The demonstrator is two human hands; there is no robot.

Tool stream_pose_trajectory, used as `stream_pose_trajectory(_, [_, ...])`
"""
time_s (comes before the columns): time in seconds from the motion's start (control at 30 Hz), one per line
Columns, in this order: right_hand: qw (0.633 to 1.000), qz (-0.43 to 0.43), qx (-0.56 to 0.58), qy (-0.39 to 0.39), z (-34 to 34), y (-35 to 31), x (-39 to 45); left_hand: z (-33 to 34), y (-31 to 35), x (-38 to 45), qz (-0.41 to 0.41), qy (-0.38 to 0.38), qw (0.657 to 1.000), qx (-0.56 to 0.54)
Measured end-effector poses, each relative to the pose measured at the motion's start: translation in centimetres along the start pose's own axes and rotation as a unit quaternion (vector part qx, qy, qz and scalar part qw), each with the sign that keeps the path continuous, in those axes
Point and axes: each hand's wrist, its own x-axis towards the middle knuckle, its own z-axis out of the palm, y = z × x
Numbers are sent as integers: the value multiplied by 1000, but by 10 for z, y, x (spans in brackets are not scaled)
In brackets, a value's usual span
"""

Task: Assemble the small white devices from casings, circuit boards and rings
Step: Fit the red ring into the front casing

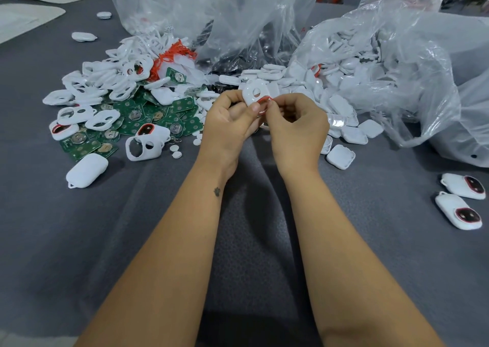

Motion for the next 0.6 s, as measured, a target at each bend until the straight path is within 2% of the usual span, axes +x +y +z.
stream_pose_trajectory(0.3, [999,-30,-42,-8,0,5,-1,-3,-1,0,4,-9,1000,23])
stream_pose_trajectory(0.5, [985,-123,-122,-23,0,10,-2,-6,-1,1,11,-9,998,58])
stream_pose_trajectory(0.6, [987,-91,-123,-41,-1,11,2,-6,0,1,7,-2,996,86])
